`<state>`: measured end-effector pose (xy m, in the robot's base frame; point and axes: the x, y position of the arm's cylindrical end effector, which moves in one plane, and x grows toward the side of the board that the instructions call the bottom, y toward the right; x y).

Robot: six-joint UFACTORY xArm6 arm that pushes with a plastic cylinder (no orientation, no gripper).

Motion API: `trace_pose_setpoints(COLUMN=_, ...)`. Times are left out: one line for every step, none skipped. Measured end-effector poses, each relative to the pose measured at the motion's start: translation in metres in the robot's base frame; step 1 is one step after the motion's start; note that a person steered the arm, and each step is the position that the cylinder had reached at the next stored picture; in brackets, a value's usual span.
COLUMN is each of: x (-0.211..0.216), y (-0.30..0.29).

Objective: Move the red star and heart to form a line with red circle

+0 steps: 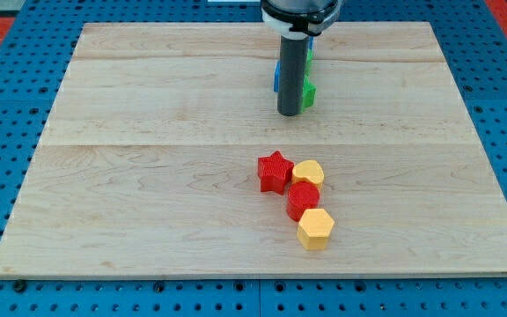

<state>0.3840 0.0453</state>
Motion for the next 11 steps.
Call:
trace_pose_setpoints(x=0.0, y=0.0)
trace_pose_setpoints(x=0.014, y=0.0)
trace_pose_setpoints(x=0.032, y=0.0)
trace_pose_setpoints(x=0.082, y=-0.004)
trace_pose_setpoints(x=0.111, y=-0.05)
trace_pose_setpoints(x=0.122, y=-0.105)
trace_pose_setpoints(x=0.088, y=-0.101)
trace_pose_setpoints(x=0.097, y=-0.041)
trace_pose_setpoints(x=0.112, y=0.024)
trace_pose_setpoints(x=0.107, y=0.066)
trace_pose_setpoints(x=0.095, y=0.066)
